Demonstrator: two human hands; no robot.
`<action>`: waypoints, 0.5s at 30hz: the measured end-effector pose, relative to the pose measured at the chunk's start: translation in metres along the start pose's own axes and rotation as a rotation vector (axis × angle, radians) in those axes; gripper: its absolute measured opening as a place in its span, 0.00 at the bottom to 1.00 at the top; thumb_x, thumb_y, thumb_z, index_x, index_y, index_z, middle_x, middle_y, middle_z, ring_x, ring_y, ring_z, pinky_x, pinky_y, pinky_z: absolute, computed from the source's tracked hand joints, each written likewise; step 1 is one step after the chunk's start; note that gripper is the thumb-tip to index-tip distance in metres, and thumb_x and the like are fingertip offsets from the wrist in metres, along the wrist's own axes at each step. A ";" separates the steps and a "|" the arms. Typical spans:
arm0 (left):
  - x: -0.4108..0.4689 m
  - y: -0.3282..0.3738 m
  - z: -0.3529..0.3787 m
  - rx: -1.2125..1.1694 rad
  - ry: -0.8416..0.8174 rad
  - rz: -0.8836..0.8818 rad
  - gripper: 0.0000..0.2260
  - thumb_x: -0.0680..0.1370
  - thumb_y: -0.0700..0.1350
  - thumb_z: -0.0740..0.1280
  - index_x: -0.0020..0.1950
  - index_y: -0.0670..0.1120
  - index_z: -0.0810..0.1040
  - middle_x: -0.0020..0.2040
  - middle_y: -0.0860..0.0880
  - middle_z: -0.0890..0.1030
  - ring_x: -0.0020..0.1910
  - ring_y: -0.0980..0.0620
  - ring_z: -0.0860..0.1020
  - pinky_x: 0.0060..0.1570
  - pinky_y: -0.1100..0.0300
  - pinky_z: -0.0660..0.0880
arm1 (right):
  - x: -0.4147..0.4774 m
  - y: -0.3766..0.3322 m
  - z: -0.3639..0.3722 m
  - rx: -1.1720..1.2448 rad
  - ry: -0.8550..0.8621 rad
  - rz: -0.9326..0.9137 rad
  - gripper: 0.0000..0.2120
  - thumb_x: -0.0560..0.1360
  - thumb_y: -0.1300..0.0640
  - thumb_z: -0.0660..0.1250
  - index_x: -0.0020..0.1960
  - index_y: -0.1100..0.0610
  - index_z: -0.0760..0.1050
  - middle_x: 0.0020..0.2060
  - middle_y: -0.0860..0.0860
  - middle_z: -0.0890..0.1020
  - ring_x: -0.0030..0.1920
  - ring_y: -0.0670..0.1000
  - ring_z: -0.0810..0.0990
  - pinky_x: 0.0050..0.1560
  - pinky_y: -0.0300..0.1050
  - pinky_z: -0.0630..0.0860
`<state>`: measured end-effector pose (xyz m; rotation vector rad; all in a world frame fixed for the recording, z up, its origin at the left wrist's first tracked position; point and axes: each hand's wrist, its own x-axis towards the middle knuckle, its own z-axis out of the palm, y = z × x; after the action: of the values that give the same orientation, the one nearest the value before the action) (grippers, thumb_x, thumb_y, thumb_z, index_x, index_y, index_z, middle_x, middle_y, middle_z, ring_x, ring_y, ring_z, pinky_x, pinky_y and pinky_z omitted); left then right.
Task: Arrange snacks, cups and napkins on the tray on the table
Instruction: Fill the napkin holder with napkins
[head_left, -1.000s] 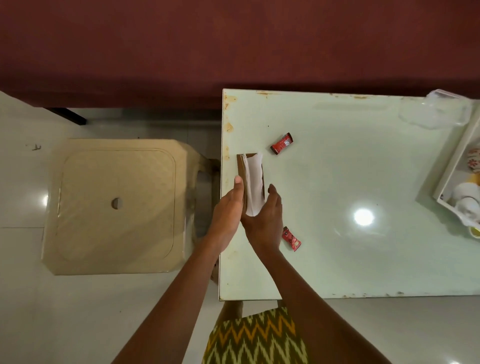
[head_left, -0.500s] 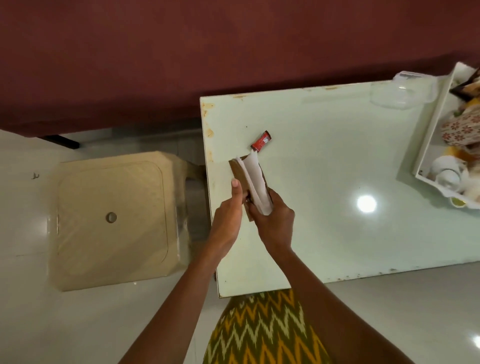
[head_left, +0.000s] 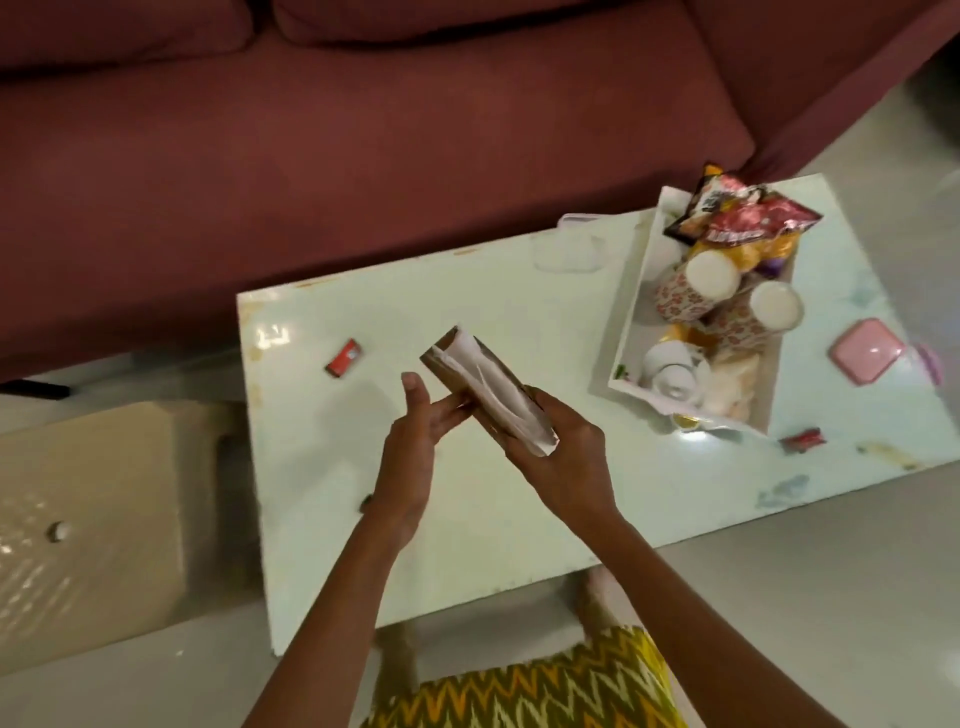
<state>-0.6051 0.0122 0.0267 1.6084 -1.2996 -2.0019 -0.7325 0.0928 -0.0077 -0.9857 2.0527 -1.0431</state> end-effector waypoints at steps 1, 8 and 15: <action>0.001 0.003 0.022 -0.017 0.018 -0.012 0.34 0.63 0.75 0.39 0.46 0.63 0.80 0.43 0.64 0.83 0.54 0.67 0.72 0.62 0.57 0.49 | 0.004 0.009 -0.025 -0.017 -0.011 -0.016 0.22 0.66 0.57 0.74 0.59 0.54 0.75 0.44 0.40 0.79 0.44 0.32 0.73 0.40 0.18 0.67; 0.019 0.021 0.155 -0.090 0.003 -0.075 0.34 0.63 0.74 0.40 0.45 0.61 0.81 0.41 0.63 0.84 0.55 0.64 0.74 0.71 0.48 0.48 | 0.035 0.067 -0.162 -0.134 -0.054 -0.040 0.23 0.66 0.57 0.74 0.60 0.55 0.74 0.50 0.46 0.79 0.46 0.43 0.76 0.45 0.24 0.68; 0.047 0.022 0.238 -0.063 -0.039 -0.114 0.32 0.68 0.70 0.43 0.57 0.57 0.76 0.56 0.50 0.81 0.64 0.52 0.74 0.71 0.53 0.59 | 0.064 0.131 -0.234 -0.185 -0.042 -0.059 0.23 0.64 0.61 0.77 0.58 0.61 0.76 0.51 0.54 0.80 0.47 0.48 0.76 0.46 0.19 0.66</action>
<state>-0.8382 0.0806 0.0097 1.6576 -1.1702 -2.1283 -0.9935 0.1823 -0.0166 -1.1576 2.1252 -0.8660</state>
